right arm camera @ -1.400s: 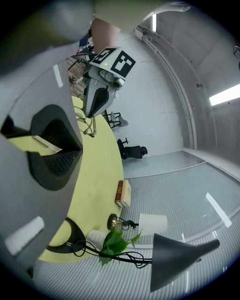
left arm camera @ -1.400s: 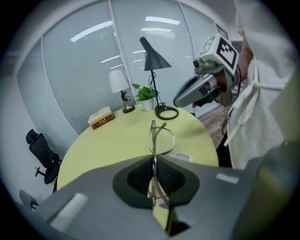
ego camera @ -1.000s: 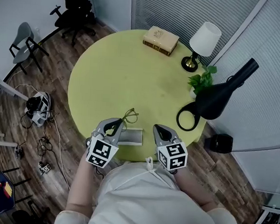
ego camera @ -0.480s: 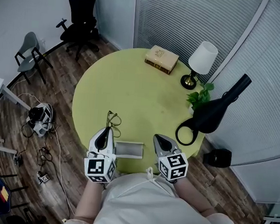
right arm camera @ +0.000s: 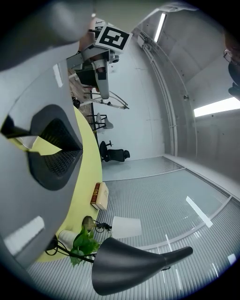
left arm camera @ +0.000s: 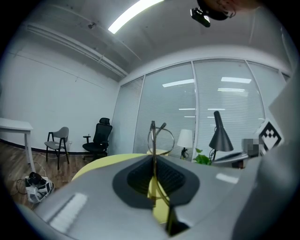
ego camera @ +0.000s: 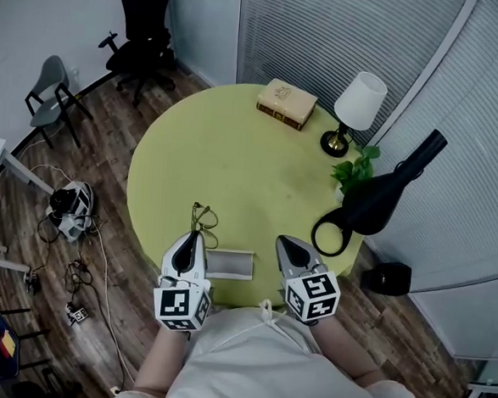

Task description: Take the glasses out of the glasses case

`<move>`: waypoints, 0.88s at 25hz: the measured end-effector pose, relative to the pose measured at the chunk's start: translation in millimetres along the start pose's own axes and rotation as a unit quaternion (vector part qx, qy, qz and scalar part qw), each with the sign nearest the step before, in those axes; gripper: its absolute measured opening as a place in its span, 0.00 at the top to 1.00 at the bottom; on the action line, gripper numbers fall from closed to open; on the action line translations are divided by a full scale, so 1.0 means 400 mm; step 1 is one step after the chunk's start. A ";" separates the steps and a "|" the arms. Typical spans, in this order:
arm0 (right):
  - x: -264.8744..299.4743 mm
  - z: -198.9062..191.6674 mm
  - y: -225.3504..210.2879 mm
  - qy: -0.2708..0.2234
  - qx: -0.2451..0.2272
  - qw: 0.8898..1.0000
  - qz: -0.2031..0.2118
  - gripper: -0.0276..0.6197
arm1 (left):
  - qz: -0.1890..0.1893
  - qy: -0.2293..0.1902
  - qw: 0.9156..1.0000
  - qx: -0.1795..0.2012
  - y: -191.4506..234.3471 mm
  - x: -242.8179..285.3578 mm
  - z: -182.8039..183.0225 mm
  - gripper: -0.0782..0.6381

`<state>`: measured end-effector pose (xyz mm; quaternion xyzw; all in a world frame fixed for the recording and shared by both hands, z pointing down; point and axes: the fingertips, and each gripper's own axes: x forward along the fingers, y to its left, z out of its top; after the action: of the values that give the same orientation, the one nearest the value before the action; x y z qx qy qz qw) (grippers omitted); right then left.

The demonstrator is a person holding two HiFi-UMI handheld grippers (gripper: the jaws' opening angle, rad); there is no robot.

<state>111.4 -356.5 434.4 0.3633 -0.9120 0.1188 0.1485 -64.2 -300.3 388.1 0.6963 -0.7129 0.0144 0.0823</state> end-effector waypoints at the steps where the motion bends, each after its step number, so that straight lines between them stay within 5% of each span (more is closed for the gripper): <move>1: -0.002 -0.001 0.002 -0.001 0.000 1.000 -0.001 0.96 | 0.000 0.001 1.000 0.001 -0.003 0.000 -0.002 0.88; 22: -0.012 -0.009 0.019 -0.001 0.003 1.000 0.004 0.96 | -0.003 0.015 1.000 0.013 -0.045 0.014 -0.019 0.88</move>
<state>110.0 -346.9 435.4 0.3605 -0.9132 0.1217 0.1459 -45.5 -305.5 394.8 0.6988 -0.7095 0.0341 0.0841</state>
